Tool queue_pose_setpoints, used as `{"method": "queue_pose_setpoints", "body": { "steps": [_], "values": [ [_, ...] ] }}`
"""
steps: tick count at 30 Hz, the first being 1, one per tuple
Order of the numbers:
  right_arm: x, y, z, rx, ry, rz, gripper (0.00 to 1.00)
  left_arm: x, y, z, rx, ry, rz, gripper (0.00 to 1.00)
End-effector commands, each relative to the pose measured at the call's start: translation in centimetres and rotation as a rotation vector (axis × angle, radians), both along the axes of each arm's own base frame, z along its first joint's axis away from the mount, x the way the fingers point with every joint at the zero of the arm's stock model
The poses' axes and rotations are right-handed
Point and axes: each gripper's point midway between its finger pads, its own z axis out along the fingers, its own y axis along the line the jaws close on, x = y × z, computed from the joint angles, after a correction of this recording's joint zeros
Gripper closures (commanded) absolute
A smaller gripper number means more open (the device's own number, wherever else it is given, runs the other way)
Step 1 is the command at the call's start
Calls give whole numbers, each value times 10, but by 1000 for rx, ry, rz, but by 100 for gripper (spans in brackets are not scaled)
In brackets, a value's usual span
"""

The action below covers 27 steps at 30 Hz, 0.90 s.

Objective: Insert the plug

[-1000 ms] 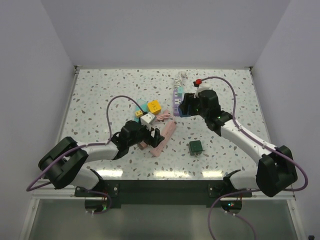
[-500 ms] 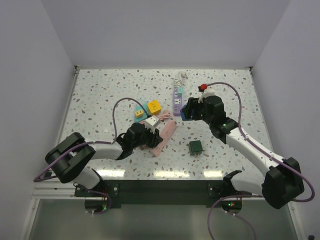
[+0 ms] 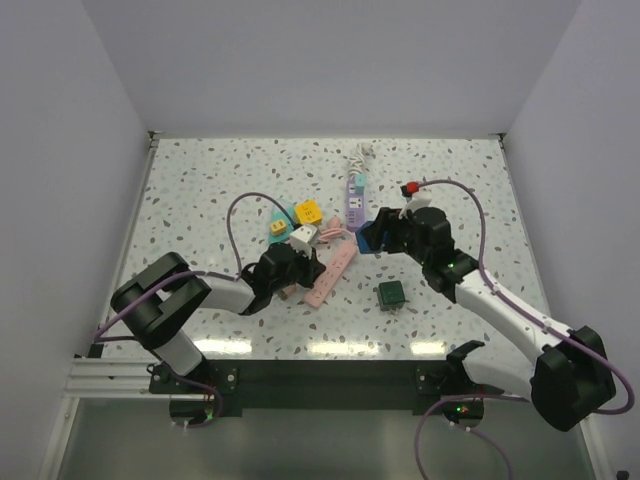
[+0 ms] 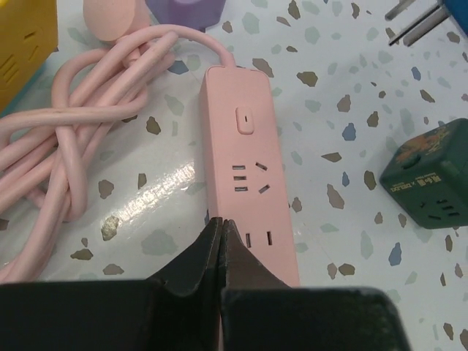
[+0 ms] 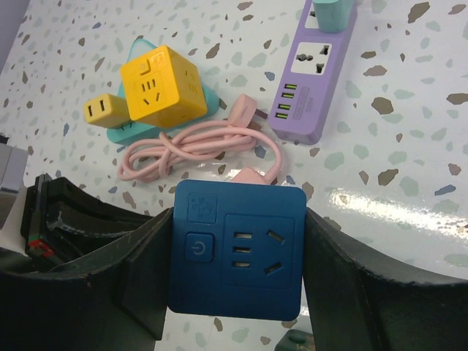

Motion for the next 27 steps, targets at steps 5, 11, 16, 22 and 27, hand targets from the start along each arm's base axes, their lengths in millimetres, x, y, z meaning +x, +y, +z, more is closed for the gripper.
{"method": "queue_pose_setpoints", "body": {
  "steps": [5, 11, 16, 22, 27],
  "values": [
    [0, 12, 23, 118, -75, -20, 100, -33, -2, -43, -40, 204, 4, 100],
    [-9, 27, 12, 141, -54, -36, 100, -37, -18, -27, -152, 189, 5, 100],
    [-11, 30, -6, 103, -10, -41, 100, -39, -15, -23, -133, 175, -9, 100],
    [-6, 17, -22, 16, 10, -95, 100, -44, 2, -25, -97, 168, 21, 100],
    [-5, 12, -38, -41, 38, -110, 100, -44, 19, -21, -64, 135, 71, 100]
  ]
}}
